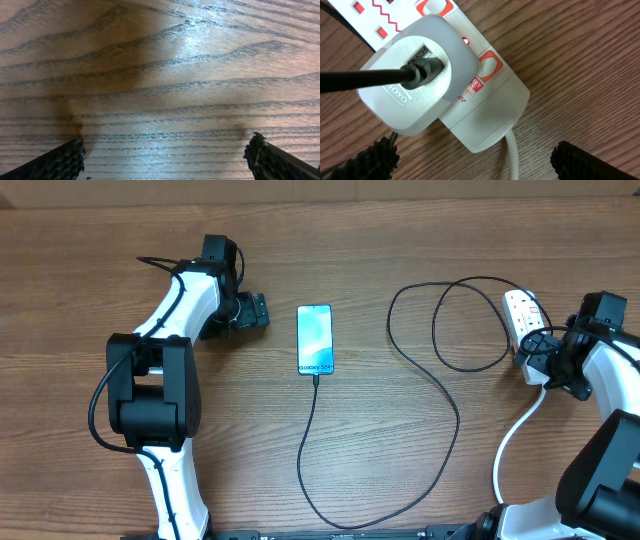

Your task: Plug charger to phone and switch on socket

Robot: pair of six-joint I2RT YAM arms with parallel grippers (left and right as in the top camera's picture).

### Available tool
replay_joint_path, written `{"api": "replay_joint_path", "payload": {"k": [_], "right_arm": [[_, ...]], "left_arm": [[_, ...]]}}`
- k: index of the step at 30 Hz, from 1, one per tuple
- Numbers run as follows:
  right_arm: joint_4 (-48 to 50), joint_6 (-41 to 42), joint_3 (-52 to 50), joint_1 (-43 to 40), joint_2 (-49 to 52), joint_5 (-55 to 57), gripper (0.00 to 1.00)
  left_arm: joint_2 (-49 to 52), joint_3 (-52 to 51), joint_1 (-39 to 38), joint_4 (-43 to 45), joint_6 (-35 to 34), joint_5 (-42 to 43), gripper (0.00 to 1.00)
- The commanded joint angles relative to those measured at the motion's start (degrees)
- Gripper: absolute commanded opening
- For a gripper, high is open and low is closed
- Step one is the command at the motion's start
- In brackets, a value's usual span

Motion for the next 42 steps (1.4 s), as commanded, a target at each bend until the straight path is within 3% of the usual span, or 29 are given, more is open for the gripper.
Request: {"api": "replay_joint_path", "payload": {"k": [1, 35, 42], "right_arm": [[0.2, -0.3, 1.1, -0.1, -1.1, 0.9, 1.0], [0.2, -0.3, 1.1, 0.0, -1.1, 0.9, 1.0], [0.2, -0.3, 1.1, -0.1, -1.1, 0.9, 1.0]], "left_arm": [[4.2, -2.4, 0.6, 0.4, 0.2, 0.7, 1.0], [4.3, -2.4, 0.3, 0.4, 0.2, 0.7, 1.0], [-2.3, -2.4, -2.1, 0.4, 0.2, 0.7, 1.0]]}}
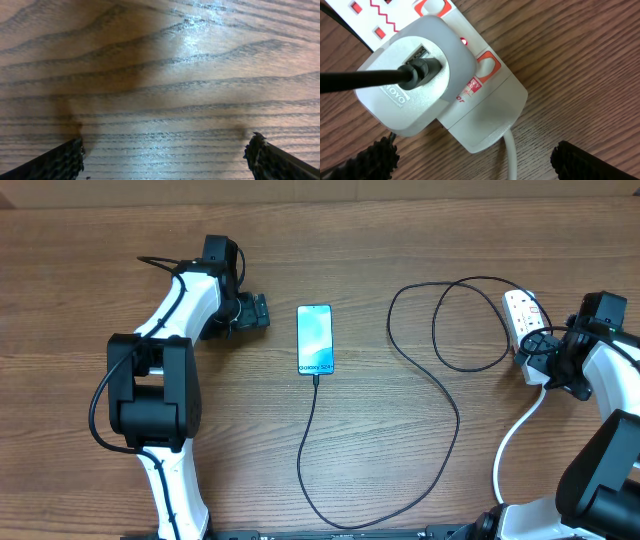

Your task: Plug charger to phone and switch on socket

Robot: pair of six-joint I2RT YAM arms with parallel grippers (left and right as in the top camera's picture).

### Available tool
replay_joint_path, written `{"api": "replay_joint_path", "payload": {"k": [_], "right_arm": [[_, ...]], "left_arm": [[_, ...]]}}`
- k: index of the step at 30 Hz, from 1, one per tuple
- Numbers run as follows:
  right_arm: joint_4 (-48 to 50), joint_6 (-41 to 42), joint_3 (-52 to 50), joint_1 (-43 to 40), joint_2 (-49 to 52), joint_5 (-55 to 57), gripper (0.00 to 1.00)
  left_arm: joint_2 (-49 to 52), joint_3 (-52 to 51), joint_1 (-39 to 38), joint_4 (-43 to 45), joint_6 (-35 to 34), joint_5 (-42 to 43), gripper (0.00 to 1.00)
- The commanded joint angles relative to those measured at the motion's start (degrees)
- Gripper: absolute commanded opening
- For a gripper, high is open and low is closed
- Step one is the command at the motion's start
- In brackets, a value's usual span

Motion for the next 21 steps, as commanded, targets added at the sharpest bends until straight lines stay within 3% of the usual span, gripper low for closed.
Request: {"api": "replay_joint_path", "payload": {"k": [1, 12, 21], "right_arm": [[0.2, -0.1, 1.1, -0.1, -1.1, 0.5, 1.0], [0.2, -0.1, 1.1, -0.1, -1.1, 0.5, 1.0], [0.2, -0.1, 1.1, -0.1, -1.1, 0.5, 1.0]], "left_arm": [[-3.5, -2.0, -1.9, 0.2, 0.2, 1.1, 1.0], [-20.9, -2.0, -5.1, 0.2, 0.2, 1.1, 1.0], [-26.4, -2.0, -5.1, 0.1, 0.2, 1.1, 1.0]]}}
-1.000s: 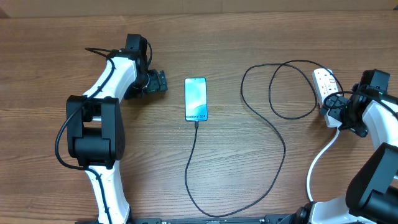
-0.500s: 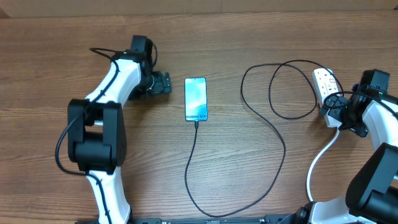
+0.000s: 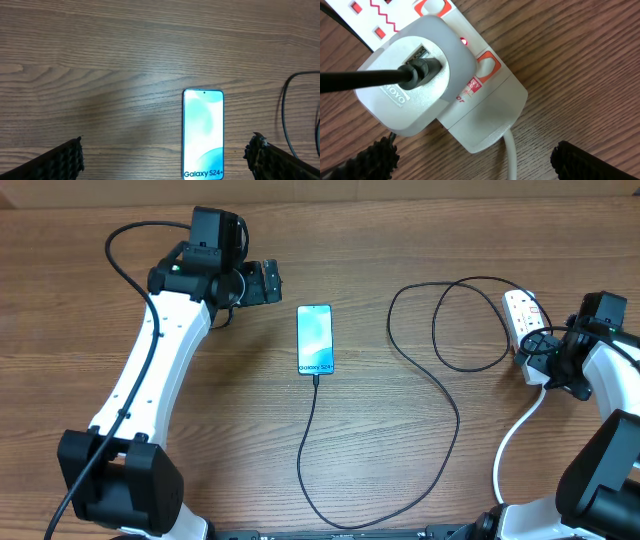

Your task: Plug charger to phone and switch on socket

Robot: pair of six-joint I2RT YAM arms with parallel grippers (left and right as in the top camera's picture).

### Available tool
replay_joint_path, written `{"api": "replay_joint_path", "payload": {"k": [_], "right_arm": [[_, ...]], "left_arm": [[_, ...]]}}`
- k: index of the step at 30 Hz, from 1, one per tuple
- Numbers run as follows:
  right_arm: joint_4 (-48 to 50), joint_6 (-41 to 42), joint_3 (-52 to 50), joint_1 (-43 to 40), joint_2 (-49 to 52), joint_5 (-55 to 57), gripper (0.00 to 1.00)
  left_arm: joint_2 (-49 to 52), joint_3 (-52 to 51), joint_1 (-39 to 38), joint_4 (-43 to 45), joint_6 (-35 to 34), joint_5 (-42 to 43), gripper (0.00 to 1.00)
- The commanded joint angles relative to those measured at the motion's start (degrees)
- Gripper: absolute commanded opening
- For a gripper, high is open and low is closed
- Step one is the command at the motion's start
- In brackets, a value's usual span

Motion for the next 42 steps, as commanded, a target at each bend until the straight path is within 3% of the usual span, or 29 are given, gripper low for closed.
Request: {"api": "replay_joint_path", "payload": {"k": [1, 10, 19, 30, 35, 42], "right_arm": [[0.2, -0.1, 1.1, 0.0, -1.1, 0.5, 1.0], [0.2, -0.1, 1.1, -0.1, -1.1, 0.6, 1.0], [0.2, -0.1, 1.1, -0.1, -1.1, 0.6, 1.0], [0.2, -0.1, 1.1, -0.1, -1.1, 0.6, 1.0], [0.2, -0.1, 1.1, -0.1, -1.1, 0.5, 1.0], [0.2, -0.1, 1.1, 0.0, -1.1, 0.6, 1.0]], "left_arm": [[-1.8, 0.4, 0.2, 0.0, 0.2, 0.2, 1.0], [-1.9, 0.4, 0.2, -1.2, 0.2, -4.9, 1.0], [-4.7, 0.3, 0.2, -14.8, 2.2, -5.6, 1.0], [-7.8, -2.6, 0.2, -15.1, 5.9, -3.1, 1.0], [-9.6, -8.5, 0.2, -8.4, 9.5, 0.3, 1.0], [-13.2, -22.1, 0.2, 10.6, 11.2, 4.8, 1.0]]}}
